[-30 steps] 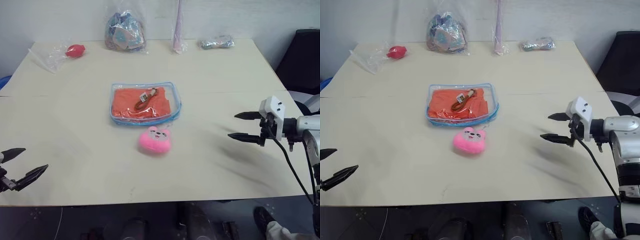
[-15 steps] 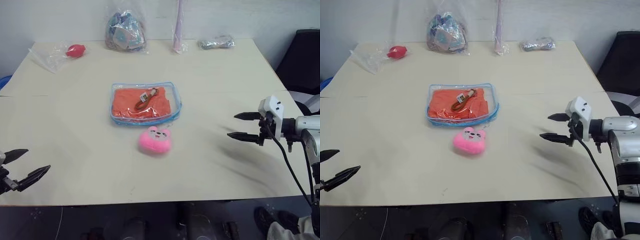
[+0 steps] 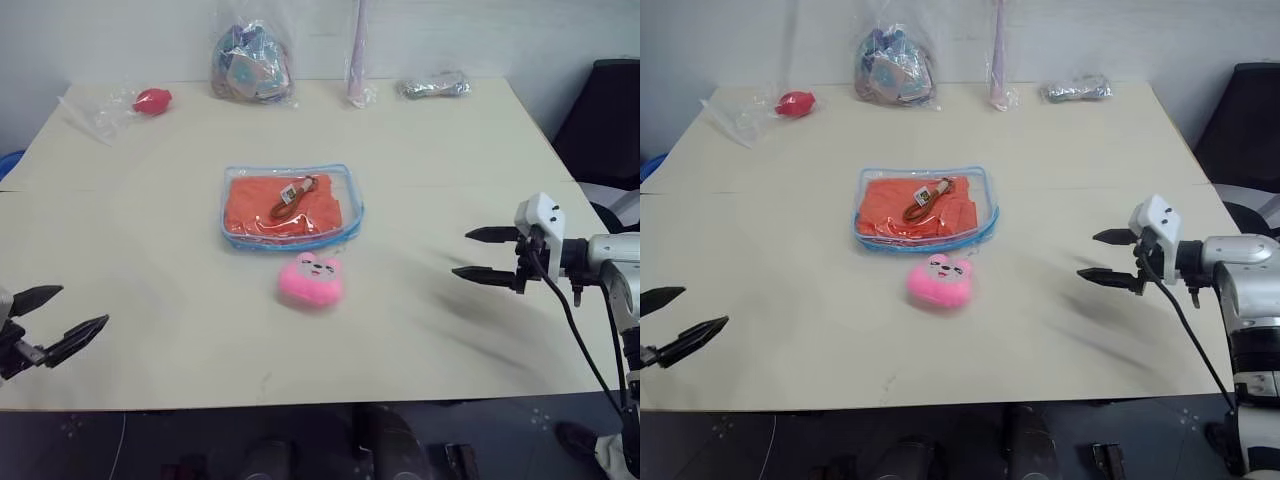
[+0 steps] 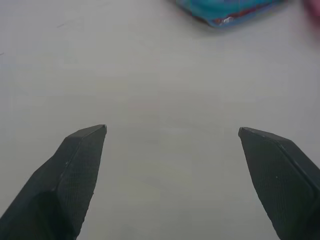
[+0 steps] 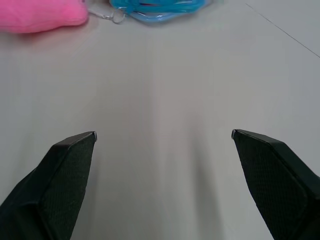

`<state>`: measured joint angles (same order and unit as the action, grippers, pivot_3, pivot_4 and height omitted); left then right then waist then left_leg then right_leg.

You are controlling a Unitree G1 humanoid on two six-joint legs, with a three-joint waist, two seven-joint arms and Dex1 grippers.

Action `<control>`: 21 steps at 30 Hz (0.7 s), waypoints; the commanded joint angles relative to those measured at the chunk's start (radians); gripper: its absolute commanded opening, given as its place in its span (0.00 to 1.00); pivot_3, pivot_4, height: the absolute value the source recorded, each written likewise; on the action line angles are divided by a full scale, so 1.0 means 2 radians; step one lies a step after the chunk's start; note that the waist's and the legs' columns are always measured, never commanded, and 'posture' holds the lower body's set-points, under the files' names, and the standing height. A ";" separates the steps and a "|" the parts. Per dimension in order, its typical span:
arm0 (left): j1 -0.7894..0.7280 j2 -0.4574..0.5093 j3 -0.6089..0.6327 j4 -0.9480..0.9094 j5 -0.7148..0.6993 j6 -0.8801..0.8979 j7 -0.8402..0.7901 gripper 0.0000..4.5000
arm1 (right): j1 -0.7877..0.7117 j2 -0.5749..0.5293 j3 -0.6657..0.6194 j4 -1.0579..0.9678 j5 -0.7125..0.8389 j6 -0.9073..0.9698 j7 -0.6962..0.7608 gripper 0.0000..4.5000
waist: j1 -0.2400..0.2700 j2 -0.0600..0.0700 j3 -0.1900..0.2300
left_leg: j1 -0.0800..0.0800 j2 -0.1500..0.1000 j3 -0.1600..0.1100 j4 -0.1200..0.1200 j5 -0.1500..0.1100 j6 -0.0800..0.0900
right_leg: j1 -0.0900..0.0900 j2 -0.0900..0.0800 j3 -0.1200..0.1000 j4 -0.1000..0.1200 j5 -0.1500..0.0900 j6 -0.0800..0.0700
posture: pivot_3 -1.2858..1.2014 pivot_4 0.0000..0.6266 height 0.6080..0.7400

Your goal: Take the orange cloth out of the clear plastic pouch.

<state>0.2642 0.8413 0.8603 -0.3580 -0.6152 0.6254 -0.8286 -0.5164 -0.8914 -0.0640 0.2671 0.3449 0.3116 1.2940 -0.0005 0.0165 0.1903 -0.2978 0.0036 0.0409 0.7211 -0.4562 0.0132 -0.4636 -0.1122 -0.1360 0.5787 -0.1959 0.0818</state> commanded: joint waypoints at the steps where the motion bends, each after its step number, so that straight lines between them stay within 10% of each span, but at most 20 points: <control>1: -0.086 0.026 -0.034 -0.052 -0.085 0.084 0.060 1.00 | 0.010 0.012 -0.031 -0.099 0.049 0.048 -0.027 1.00 | 0.003 0.000 0.000 | 0.000 0.000 0.000 0.001 0.000 0.000 | 0.000 0.000 0.000 0.001 0.000 0.000 | 0.52 0.24 1.00; 9: -0.437 -0.008 -0.302 0.052 -0.040 0.193 0.186 1.00 | 0.021 0.068 -0.033 -0.281 0.114 0.142 -0.131 1.00 | 0.009 -0.001 -0.001 | 0.000 -0.004 -0.001 0.002 0.000 0.000 | 0.001 0.000 0.001 0.003 0.001 0.000 | 0.52 0.24 1.00; 21: -0.697 -0.178 -0.509 0.458 0.160 0.021 0.120 1.00 | 0.000 0.107 -0.007 -0.327 0.102 0.143 -0.210 1.00 | -0.001 -0.001 -0.001 | 0.000 -0.004 0.001 0.002 0.001 0.000 | 0.000 0.001 0.000 0.002 0.001 0.000 | 0.52 0.24 1.00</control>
<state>-1.0948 0.4931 -0.1441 0.4955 -0.3435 0.7355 -0.5671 -0.5033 -0.6822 -0.0729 -0.3437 0.5483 0.6089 0.8918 -0.0016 0.0142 0.1892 -0.2976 -0.0038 0.0423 0.7240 -0.4546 0.0135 -0.4626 -0.1098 -0.1354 0.5827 -0.1947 0.0819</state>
